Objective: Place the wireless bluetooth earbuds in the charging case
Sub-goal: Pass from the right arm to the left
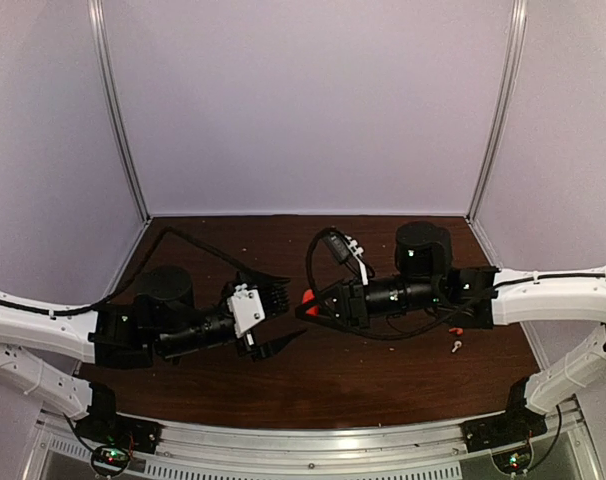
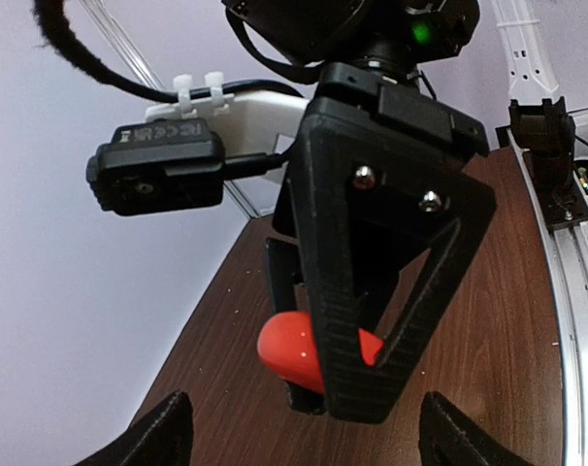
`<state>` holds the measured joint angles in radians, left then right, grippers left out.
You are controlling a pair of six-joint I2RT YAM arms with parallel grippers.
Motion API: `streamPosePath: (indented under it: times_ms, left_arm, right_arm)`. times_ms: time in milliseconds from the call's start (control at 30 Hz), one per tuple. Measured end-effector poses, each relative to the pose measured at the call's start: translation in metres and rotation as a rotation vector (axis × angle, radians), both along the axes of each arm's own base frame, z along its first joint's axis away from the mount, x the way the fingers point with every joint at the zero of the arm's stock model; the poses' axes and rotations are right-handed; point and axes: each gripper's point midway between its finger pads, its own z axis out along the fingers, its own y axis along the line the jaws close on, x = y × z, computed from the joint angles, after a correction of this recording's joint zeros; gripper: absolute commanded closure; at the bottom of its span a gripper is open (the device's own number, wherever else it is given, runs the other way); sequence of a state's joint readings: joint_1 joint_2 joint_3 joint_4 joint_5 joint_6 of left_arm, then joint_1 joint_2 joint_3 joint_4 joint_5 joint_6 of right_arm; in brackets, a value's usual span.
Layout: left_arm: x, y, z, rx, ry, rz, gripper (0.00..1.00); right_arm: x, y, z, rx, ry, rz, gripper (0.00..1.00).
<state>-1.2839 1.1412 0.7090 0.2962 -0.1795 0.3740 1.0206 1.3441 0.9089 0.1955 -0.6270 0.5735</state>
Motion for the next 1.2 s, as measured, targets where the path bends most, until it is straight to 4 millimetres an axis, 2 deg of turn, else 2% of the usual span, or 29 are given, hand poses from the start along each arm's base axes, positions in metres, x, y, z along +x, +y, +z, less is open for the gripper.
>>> streamPosePath:
  times_ms: [300,600,667,800,900,1000,1100,1200]
  left_arm:
    - [0.004,-0.012,-0.015,0.077,-0.026,-0.006,0.23]
    - [0.006,-0.022,-0.019,0.113,-0.048,-0.016,0.29]
    - [0.006,-0.023,-0.021,0.121,-0.052,-0.019,0.31]
    - [0.006,-0.024,-0.022,0.13,-0.06,-0.022,0.44]
    - [0.006,-0.024,-0.023,0.136,-0.067,-0.026,0.49]
    - [0.006,-0.024,-0.023,0.137,-0.071,-0.027,0.54]
    - [0.005,-0.024,-0.021,0.13,-0.075,-0.032,0.56]
    - [0.002,-0.021,-0.018,0.108,-0.081,-0.043,0.57]
  right_arm:
    - [0.006,0.002,-0.023,-0.084,0.038,-0.031,0.65]
    - [0.007,0.006,-0.023,-0.098,0.04,-0.035,0.65]
    - [0.007,0.007,-0.024,-0.104,0.042,-0.036,0.65]
    - [0.006,0.007,-0.028,-0.118,0.048,-0.034,0.65]
    - [0.006,0.008,-0.03,-0.125,0.049,-0.036,0.64]
    - [0.007,0.008,-0.03,-0.125,0.044,-0.038,0.6]
    - [0.007,0.008,-0.03,-0.125,0.042,-0.037,0.5]
    - [0.007,0.009,-0.027,-0.113,0.037,-0.033,0.47]
